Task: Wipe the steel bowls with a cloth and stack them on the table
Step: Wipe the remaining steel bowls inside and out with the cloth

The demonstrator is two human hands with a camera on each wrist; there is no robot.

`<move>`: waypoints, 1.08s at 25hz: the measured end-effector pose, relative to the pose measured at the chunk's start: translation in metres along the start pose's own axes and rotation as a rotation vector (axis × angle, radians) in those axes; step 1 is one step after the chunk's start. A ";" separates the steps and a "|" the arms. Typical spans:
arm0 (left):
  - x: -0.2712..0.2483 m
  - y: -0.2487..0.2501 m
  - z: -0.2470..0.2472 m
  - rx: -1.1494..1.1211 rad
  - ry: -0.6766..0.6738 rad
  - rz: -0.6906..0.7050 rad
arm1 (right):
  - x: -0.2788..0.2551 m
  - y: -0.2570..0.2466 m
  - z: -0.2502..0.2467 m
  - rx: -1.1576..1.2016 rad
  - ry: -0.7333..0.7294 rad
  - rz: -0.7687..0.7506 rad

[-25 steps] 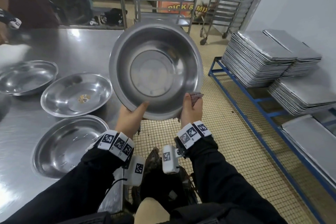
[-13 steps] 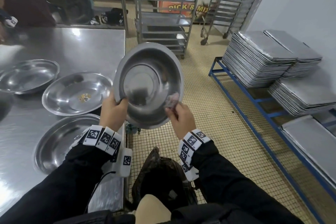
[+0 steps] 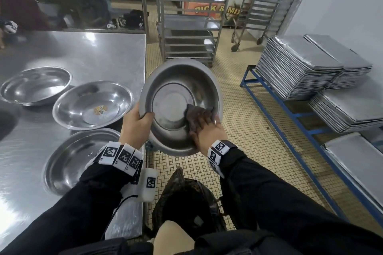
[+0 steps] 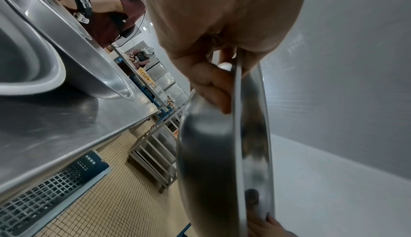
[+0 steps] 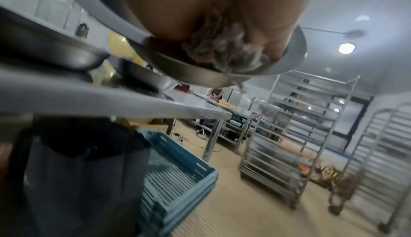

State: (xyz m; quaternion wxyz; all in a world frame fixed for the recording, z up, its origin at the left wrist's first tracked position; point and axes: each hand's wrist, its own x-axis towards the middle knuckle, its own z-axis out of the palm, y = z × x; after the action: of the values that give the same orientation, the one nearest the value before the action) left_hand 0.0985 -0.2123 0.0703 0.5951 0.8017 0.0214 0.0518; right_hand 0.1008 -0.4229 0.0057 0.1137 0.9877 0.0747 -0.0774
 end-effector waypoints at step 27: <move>-0.013 -0.003 0.016 -0.312 -0.133 0.053 | -0.019 0.005 -0.038 1.770 0.898 0.629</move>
State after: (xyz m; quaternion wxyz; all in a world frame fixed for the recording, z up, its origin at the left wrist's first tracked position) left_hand 0.0872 -0.2284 0.0623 0.7110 0.7014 -0.0475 0.0168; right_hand 0.0881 -0.4208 0.0464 -0.6746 0.6308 -0.2341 0.3034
